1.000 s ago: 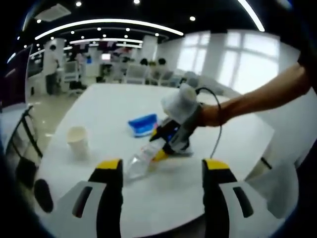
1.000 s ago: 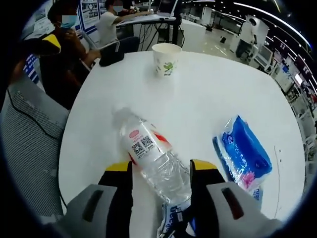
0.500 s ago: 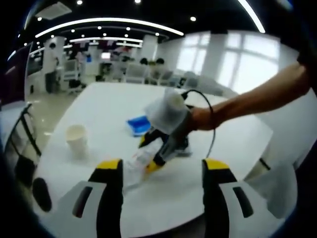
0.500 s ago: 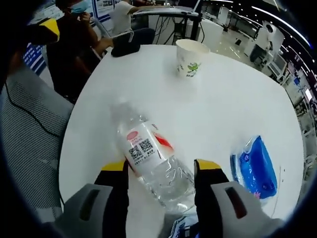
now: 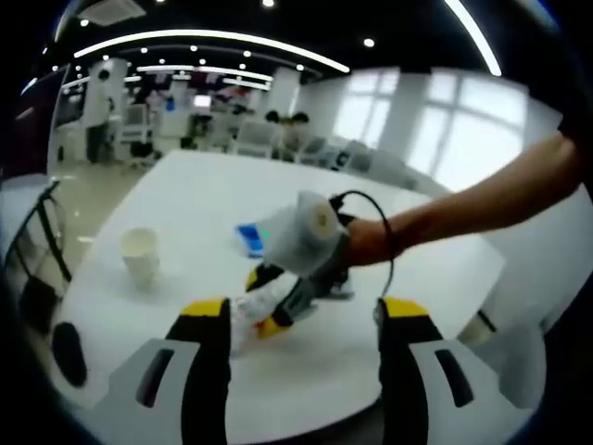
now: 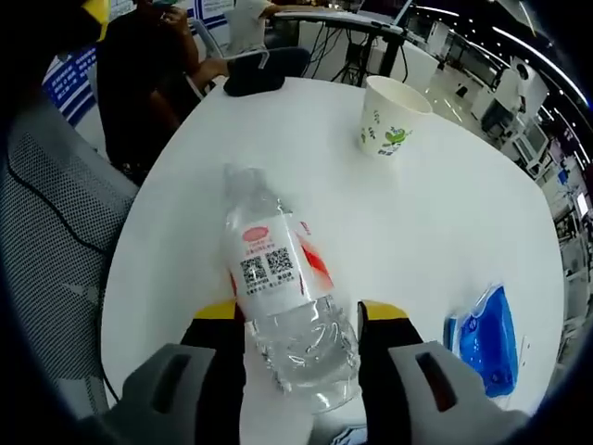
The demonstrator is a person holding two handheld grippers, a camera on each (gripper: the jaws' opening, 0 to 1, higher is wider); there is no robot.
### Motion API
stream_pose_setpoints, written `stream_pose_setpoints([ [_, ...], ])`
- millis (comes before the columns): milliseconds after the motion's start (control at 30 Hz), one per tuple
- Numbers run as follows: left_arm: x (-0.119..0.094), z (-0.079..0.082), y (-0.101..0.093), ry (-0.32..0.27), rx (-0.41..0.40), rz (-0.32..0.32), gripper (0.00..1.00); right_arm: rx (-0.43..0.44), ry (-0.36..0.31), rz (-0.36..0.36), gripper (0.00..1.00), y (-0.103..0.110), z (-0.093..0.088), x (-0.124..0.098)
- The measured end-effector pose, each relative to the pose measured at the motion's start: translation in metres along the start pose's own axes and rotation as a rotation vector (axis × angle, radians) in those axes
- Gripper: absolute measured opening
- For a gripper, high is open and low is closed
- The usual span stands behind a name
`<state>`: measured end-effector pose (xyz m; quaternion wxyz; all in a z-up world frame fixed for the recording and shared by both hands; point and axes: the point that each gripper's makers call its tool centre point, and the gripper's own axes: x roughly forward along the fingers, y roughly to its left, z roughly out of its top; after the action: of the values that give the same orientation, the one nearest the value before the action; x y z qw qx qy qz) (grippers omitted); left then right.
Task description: Arrange the tabletop items into an orderly group along one side of the table until the central work area is clear of visible clutter.
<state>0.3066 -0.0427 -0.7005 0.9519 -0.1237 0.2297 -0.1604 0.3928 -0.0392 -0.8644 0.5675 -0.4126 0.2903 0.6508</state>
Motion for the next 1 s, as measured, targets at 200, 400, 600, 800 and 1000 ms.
stream_pose_setpoints([
  [200, -0.001, 0.004, 0.015, -0.015, -0.069, 0.024, 0.58, 0.113, -0.036, -0.023, 0.41, 0.001, -0.003, -0.004],
  [400, 0.006, 0.004, 0.058, -0.011, -0.178, 0.105, 0.56, 0.189, -0.051, -0.032, 0.41, 0.007, -0.006, -0.007],
  [600, 0.018, -0.020, 0.087, 0.032, -0.288, 0.174, 0.58, 0.209, -0.053, -0.053, 0.41, 0.013, -0.008, -0.009],
  [800, 0.034, -0.035, 0.103, 0.064, -0.398, 0.209, 0.59, 0.237, -0.061, -0.072, 0.41, 0.015, -0.011, -0.011],
  [1000, 0.050, -0.047, 0.110, 0.097, -0.440, 0.243, 0.58, 0.266, -0.066, -0.080, 0.41, 0.016, -0.014, -0.013],
])
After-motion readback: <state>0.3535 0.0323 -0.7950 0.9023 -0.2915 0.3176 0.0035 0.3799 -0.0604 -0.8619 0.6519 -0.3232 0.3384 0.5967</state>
